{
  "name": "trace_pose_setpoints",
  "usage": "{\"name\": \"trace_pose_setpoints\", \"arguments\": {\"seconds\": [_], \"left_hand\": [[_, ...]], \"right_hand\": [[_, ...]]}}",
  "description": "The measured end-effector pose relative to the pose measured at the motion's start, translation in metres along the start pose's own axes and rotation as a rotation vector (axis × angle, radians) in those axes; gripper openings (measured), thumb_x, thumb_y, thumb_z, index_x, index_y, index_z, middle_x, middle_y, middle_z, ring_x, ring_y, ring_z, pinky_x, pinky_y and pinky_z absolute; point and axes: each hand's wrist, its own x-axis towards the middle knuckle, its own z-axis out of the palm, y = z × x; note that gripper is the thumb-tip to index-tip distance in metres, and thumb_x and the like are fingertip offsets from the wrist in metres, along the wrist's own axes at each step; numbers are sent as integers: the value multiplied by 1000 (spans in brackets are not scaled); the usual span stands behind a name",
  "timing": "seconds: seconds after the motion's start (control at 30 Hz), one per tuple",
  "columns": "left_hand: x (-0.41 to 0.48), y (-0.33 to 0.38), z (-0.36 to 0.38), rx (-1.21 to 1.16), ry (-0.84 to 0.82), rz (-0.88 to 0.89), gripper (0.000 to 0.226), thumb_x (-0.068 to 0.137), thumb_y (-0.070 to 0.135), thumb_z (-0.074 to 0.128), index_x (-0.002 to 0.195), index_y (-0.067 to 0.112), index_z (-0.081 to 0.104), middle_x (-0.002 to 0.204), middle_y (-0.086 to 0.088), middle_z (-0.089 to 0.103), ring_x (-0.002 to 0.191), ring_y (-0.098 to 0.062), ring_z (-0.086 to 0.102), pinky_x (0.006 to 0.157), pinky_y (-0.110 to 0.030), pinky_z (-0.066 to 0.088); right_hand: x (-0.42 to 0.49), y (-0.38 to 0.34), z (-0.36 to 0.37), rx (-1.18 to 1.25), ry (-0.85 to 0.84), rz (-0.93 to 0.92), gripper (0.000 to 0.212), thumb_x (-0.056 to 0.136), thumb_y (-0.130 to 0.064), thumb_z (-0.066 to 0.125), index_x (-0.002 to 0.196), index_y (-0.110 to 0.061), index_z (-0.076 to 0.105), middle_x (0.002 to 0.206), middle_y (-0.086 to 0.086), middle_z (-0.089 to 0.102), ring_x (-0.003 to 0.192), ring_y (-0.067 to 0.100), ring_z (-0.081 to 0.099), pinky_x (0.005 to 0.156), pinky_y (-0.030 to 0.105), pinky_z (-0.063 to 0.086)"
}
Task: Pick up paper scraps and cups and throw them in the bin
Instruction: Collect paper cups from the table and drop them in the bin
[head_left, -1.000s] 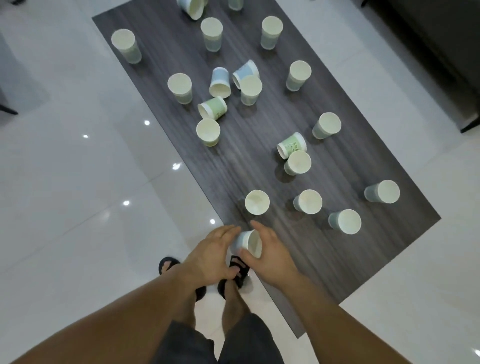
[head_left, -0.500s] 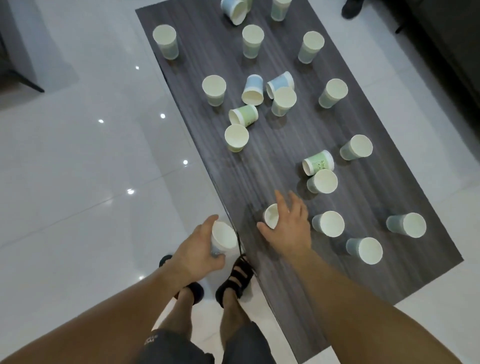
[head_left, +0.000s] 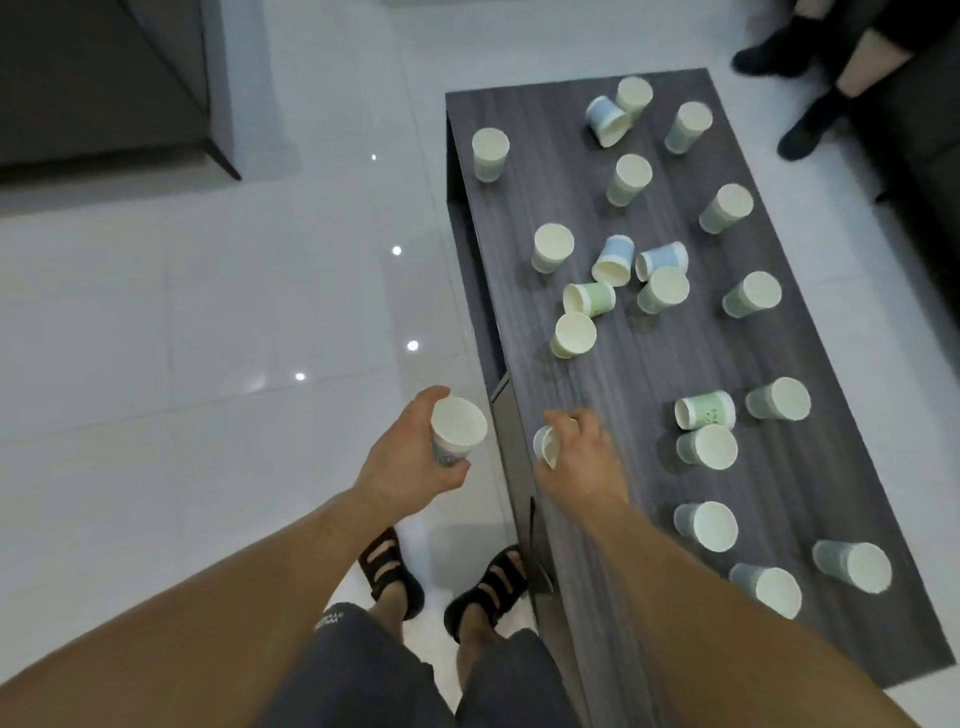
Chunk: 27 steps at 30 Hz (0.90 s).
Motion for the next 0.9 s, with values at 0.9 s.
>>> {"name": "trace_pose_setpoints", "arguments": {"seconds": [0.9], "left_hand": [[-417, -60, -81, -250, 1137, -639, 90, 76, 30, 74, 146, 40, 19, 131, 8, 33, 94, -12, 48, 77, -20, 44]], "right_hand": [[-242, -302, -10, -431, -234, -1348, 66, 86, -35, 56, 146, -31, 30, 146, -3, 30, 123, 23, 41, 96, 32, 46]]}}
